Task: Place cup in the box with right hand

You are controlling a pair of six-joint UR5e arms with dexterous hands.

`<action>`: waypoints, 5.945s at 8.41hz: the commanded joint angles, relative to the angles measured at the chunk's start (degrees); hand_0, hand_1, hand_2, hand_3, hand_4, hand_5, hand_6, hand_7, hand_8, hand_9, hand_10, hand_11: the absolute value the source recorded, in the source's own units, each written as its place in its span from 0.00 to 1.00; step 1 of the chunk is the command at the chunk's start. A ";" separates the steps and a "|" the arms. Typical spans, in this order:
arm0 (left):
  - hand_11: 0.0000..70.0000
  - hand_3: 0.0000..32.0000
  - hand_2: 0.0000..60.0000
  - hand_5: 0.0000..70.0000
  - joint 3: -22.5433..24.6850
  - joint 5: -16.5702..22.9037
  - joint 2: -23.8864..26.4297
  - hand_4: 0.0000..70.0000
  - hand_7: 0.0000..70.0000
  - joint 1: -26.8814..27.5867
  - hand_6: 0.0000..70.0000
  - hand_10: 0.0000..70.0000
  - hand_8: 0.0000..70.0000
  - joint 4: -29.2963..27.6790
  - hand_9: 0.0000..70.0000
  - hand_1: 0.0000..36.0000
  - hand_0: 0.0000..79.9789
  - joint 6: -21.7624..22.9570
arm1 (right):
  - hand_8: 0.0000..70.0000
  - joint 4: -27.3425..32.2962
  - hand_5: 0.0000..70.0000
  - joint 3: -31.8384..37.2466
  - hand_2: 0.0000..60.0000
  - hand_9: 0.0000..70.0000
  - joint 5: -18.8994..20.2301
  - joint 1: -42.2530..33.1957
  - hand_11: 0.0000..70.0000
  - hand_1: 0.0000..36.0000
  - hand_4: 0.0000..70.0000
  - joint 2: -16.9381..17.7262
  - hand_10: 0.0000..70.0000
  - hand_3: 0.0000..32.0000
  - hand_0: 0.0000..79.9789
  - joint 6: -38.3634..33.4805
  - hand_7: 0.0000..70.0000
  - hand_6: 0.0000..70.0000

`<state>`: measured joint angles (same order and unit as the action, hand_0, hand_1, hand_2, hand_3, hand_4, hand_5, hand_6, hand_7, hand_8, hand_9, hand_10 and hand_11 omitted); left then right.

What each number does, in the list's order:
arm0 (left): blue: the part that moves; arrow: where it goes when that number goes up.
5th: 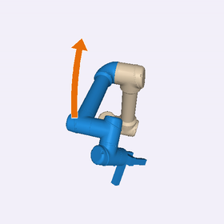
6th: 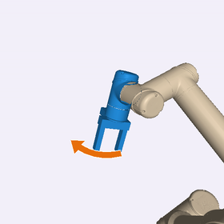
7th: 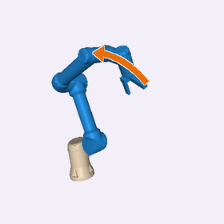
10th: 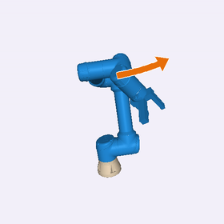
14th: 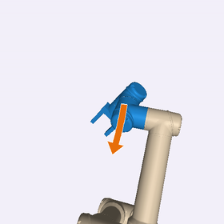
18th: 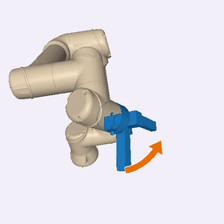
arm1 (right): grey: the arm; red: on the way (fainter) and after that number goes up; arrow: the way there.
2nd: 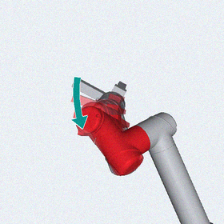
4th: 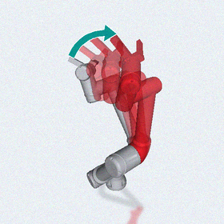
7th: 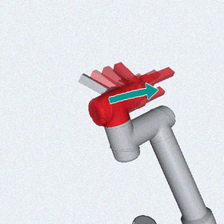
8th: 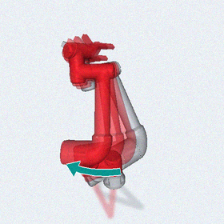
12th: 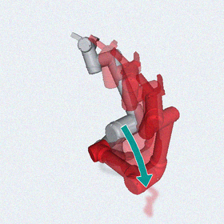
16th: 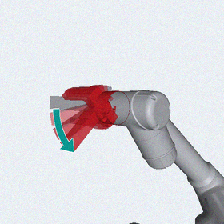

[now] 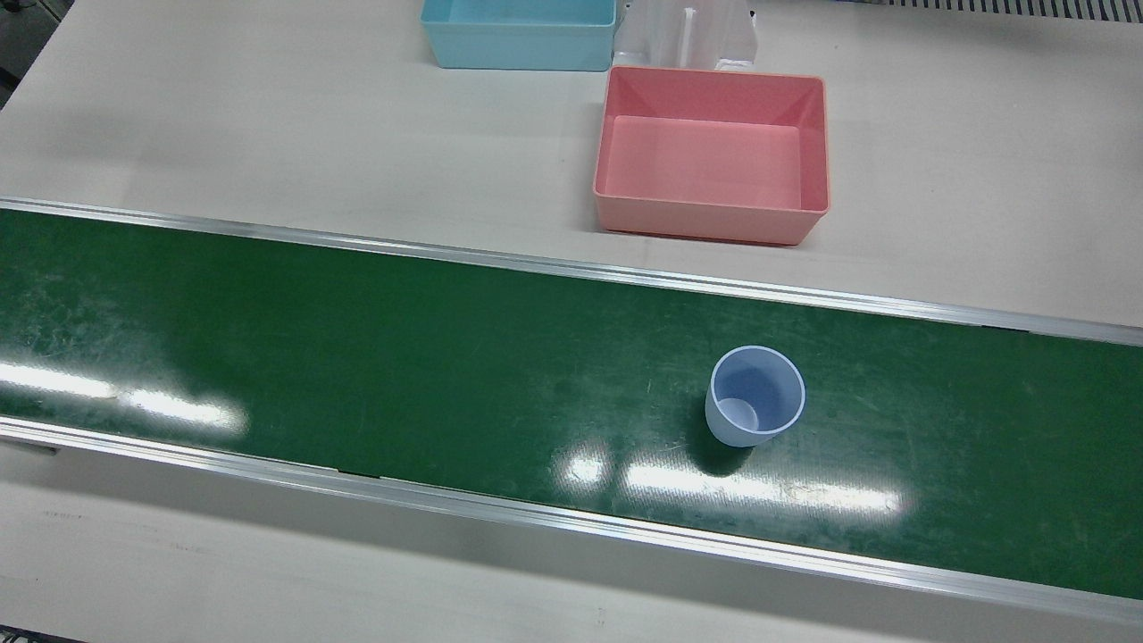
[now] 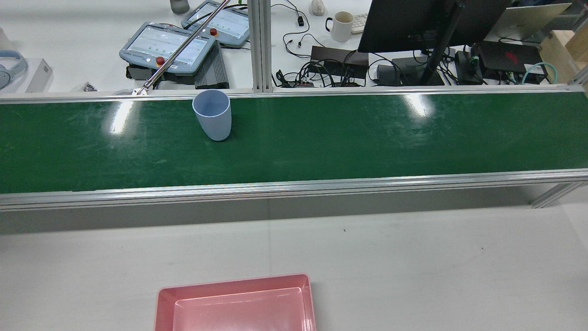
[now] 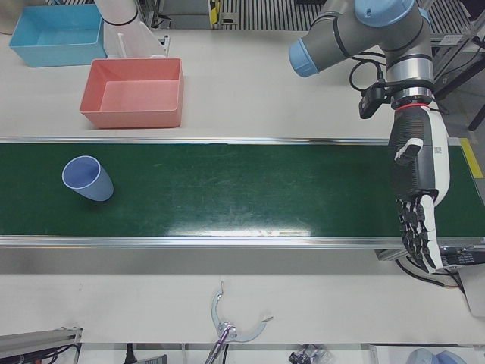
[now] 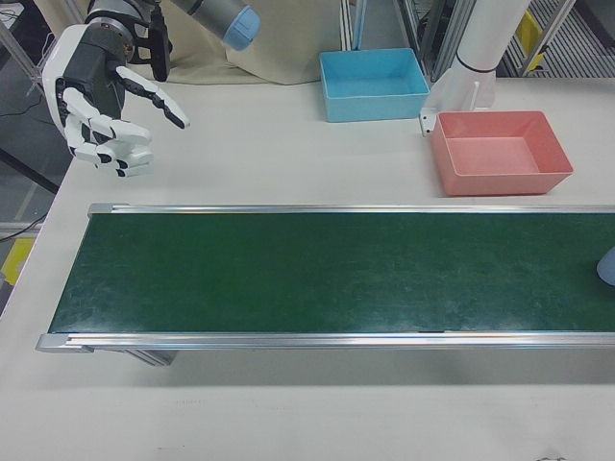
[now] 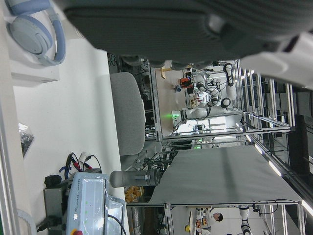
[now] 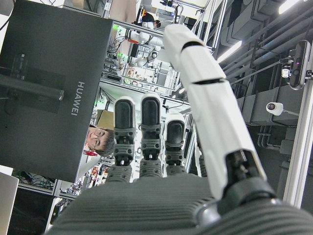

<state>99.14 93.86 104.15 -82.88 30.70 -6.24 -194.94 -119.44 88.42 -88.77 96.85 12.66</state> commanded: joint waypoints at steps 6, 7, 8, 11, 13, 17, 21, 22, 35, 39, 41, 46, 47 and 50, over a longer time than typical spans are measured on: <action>0.00 0.00 0.00 0.00 0.00 0.00 0.00 0.00 0.00 0.00 0.00 0.00 0.00 -0.03 0.00 0.00 0.00 0.00 | 0.53 0.00 0.28 0.00 0.26 0.66 0.00 0.00 0.63 1.00 0.23 0.00 0.40 0.00 1.00 0.00 0.93 0.26; 0.00 0.00 0.00 0.00 0.00 0.01 0.00 0.00 0.00 0.00 0.00 0.00 0.00 -0.03 0.00 0.00 0.00 0.00 | 0.53 0.00 0.28 0.00 0.27 0.66 0.00 0.00 0.64 1.00 0.24 0.00 0.41 0.00 1.00 0.00 0.94 0.27; 0.00 0.00 0.00 0.00 0.00 0.01 0.00 0.00 0.00 0.00 0.00 0.00 0.00 -0.03 0.00 0.00 0.00 0.00 | 0.53 0.00 0.28 0.00 0.27 0.67 0.00 0.00 0.64 1.00 0.24 0.00 0.41 0.00 1.00 0.00 0.94 0.27; 0.00 0.00 0.00 0.00 0.00 0.00 0.00 0.00 0.00 0.00 0.00 0.00 0.00 0.06 0.00 0.00 0.00 0.00 | 0.53 0.00 0.28 -0.09 0.27 0.67 0.00 -0.09 0.64 1.00 0.24 0.00 0.41 0.00 1.00 0.00 0.94 0.27; 0.00 0.00 0.00 0.00 0.00 -0.08 0.00 0.00 0.00 0.00 0.00 0.00 0.00 0.06 0.00 0.00 0.00 0.00 | 0.53 0.00 0.29 -0.09 0.26 0.66 0.00 0.00 0.64 1.00 0.24 0.00 0.41 0.00 1.00 0.00 0.94 0.27; 0.00 0.00 0.00 0.00 0.00 -0.08 0.00 0.00 0.00 0.00 0.00 0.00 0.00 0.06 0.00 0.00 0.00 0.00 | 0.53 0.00 0.28 0.00 0.27 0.67 0.00 0.00 0.64 1.00 0.25 0.00 0.41 0.00 1.00 0.09 0.94 0.27; 0.00 0.00 0.00 0.00 0.00 0.00 0.00 0.00 0.00 0.00 0.00 0.00 0.00 0.06 0.00 0.00 0.00 0.00 | 0.54 0.00 0.29 0.00 0.27 0.67 0.00 0.00 0.65 1.00 0.26 0.00 0.42 0.00 1.00 0.00 0.95 0.27; 0.00 0.00 0.00 0.00 0.00 0.01 0.00 0.00 0.00 0.00 0.00 0.00 0.00 0.06 0.00 0.00 0.00 0.00 | 0.53 0.00 0.29 -0.09 0.28 0.67 0.00 0.00 0.64 1.00 0.25 0.00 0.41 0.00 1.00 0.00 0.94 0.27; 0.00 0.00 0.00 0.00 0.00 -0.08 0.00 0.00 0.00 0.00 0.00 0.00 0.00 -0.03 0.00 0.00 0.00 0.00 | 0.53 0.00 0.29 -0.09 0.27 0.67 0.00 0.00 0.64 1.00 0.24 0.00 0.41 0.00 1.00 0.09 0.94 0.27; 0.00 0.00 0.00 0.00 0.00 0.00 0.00 0.00 0.00 0.09 0.00 0.00 0.00 0.06 0.00 0.00 0.00 0.00 | 0.53 0.00 0.29 -0.09 0.27 0.67 0.00 0.00 0.64 1.00 0.24 0.00 0.41 0.00 1.00 0.09 0.94 0.27; 0.00 0.00 0.00 0.00 0.00 0.01 0.00 0.00 0.00 0.00 0.00 0.00 0.00 0.06 0.00 0.00 0.00 0.00 | 0.53 0.00 0.29 -0.09 0.28 0.67 0.00 0.00 0.64 1.00 0.25 0.00 0.41 0.00 1.00 0.00 0.94 0.27; 0.00 0.00 0.00 0.00 0.00 -0.08 0.00 0.00 0.00 0.00 0.00 0.00 0.00 0.06 0.00 0.00 0.00 0.00 | 0.53 0.00 0.29 -0.09 0.27 0.67 0.00 0.00 0.64 1.00 0.25 0.00 0.41 0.00 1.00 0.00 0.94 0.27; 0.00 0.00 0.00 0.00 0.00 -0.08 0.00 0.00 0.00 0.00 0.00 0.00 0.00 0.06 0.00 0.00 0.00 0.00 | 0.53 0.00 0.29 -0.09 0.27 0.67 0.00 0.00 0.64 1.00 0.25 0.00 0.41 0.00 1.00 0.09 0.94 0.27; 0.00 0.00 0.00 0.00 0.00 0.00 0.00 0.00 0.00 0.00 0.00 0.00 0.00 0.06 0.00 0.00 0.00 0.00 | 0.53 0.00 0.29 -0.09 0.26 0.67 0.00 0.00 0.64 1.00 0.25 0.00 0.41 0.00 1.00 0.00 0.94 0.27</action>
<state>99.14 93.79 104.15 -82.88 30.73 -6.24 -194.94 -119.53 88.42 -88.79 96.86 12.67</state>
